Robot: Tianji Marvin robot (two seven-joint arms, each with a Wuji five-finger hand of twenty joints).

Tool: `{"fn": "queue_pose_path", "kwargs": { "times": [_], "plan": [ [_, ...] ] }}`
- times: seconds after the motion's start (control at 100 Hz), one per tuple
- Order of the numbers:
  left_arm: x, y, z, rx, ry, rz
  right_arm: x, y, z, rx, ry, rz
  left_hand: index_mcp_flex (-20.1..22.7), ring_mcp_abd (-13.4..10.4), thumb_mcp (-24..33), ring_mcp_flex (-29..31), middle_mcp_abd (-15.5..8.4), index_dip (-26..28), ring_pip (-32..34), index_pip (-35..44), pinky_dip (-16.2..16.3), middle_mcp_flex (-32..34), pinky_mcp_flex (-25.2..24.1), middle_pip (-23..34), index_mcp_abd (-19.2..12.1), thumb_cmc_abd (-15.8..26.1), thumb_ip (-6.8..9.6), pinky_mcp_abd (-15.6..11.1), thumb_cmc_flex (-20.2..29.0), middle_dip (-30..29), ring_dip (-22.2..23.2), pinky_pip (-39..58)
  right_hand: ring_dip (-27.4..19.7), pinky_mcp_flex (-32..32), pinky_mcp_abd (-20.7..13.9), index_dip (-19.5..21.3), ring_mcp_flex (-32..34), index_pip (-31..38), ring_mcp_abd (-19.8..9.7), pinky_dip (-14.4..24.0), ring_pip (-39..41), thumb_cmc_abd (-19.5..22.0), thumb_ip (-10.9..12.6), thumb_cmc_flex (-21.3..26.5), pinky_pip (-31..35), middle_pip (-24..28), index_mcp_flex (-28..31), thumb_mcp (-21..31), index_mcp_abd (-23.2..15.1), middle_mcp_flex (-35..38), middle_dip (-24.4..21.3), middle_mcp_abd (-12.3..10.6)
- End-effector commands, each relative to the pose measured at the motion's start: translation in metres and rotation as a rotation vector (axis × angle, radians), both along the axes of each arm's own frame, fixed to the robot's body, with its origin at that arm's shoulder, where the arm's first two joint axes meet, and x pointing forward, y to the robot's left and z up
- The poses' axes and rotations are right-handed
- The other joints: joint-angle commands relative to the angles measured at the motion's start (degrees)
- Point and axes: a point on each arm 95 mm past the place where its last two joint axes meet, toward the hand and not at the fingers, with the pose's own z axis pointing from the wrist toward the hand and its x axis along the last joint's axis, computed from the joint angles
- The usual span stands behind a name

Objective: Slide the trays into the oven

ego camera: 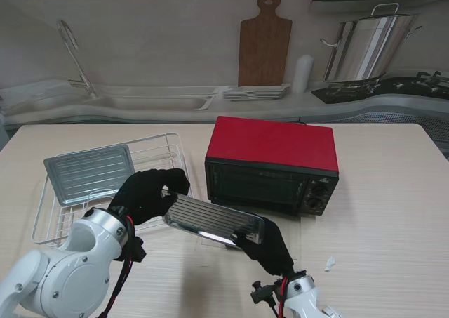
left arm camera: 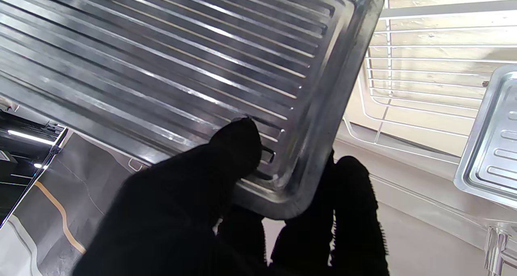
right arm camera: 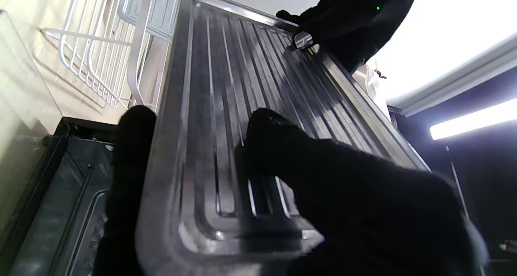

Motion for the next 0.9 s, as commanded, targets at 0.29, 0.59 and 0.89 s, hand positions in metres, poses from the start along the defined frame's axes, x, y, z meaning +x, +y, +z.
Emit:
{"fn": "queue_pose_path", "kwargs": {
  "times": [0.29,0.59,0.89],
  "plan": [
    [-0.0056,-0.0009,0.0026,-0.019,0.005,-0.009,-0.0056,0.0093,0.0021,0.023,0.008,0.003,-3.8,-2.8,1.3,-4.6,3.1,-16.5,-4.6,-3.2,-4.5,-0.3,-6.4,-13.3,3.9,4.1,0.32,-3.0,0.3,-3.2,-4.9,-8.1,3.6,3.1,0.2,14.4,3.3,9.9,3.5,2.6,10.3,-0.3,-3.3,4.9,7.8,9.9,14.9,6.3,-7.3,2.5,7.1,0.5],
    [-0.008,0.0007,0.0038,-0.002,0.012,-0.043,-0.0051,0.0106,0.0036,0.049,0.036,-0.019,-13.5,-5.7,-11.3,-14.3,2.6,-28.7,-12.5,-19.5,-5.5,-19.3,-12.1,-9.8,8.2,16.2,6.08,-3.5,-15.8,-28.8,-14.0,-19.0,3.2,4.5,0.7,15.1,3.9,8.9,4.2,2.4,10.7,-1.0,-3.4,4.9,8.1,9.7,15.5,7.0,-6.8,3.1,7.5,0.9],
    [-0.0091,0.0032,0.0056,0.014,0.005,-0.072,-0.0002,0.0094,0.0069,0.06,0.067,-0.043,-19.4,-7.7,-25.1,-19.5,1.8,-36.1,-24.8,-30.7,-7.1,-27.1,-15.0,-17.8,10.1,15.7,3.6,-3.9,-23.0,-35.2,-21.2,-31.4,3.3,6.0,1.3,15.2,4.9,8.4,5.0,2.4,11.5,-1.5,-3.4,5.0,9.0,9.6,15.7,7.4,-6.5,3.5,7.7,1.6]
  ]
}}
